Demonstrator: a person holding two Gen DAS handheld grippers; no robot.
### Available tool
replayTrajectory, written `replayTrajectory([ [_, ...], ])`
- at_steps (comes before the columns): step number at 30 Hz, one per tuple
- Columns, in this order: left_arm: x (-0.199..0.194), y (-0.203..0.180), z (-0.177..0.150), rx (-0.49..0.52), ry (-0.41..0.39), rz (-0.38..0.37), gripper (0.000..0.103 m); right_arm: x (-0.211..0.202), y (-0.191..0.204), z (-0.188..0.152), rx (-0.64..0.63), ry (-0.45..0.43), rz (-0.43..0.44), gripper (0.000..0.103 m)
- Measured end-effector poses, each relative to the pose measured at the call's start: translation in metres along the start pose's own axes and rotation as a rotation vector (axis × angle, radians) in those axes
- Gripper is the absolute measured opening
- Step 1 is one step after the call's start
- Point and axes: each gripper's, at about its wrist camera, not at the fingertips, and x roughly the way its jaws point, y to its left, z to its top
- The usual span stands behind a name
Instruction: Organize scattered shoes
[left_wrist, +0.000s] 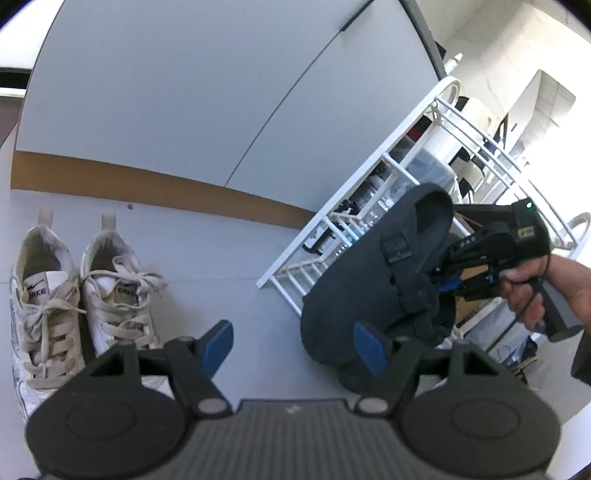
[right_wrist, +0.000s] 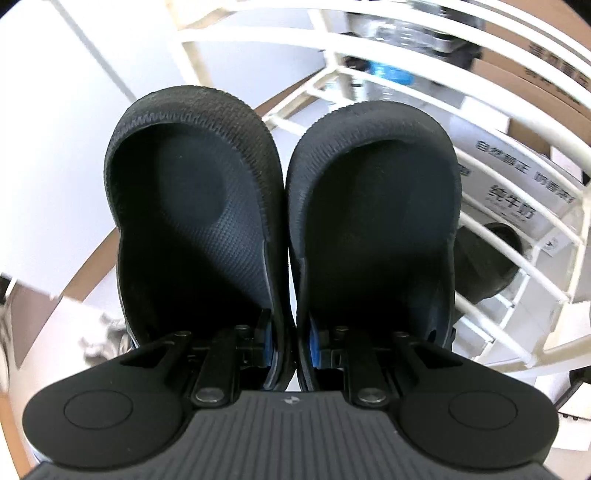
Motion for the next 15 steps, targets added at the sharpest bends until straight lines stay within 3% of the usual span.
replayTrajectory([
  [11, 0.002, 0.0, 0.002, -0.009, -0.004, -0.008, 0.075, 0.002, -0.01, 0.04, 0.108, -0.064, -0.054, 0.019],
  [15, 0.021, -0.007, 0.004, 0.03, -0.006, -0.006, 0.074, 0.004, -0.009, 0.064, 0.102, -0.073, -0.091, 0.018],
])
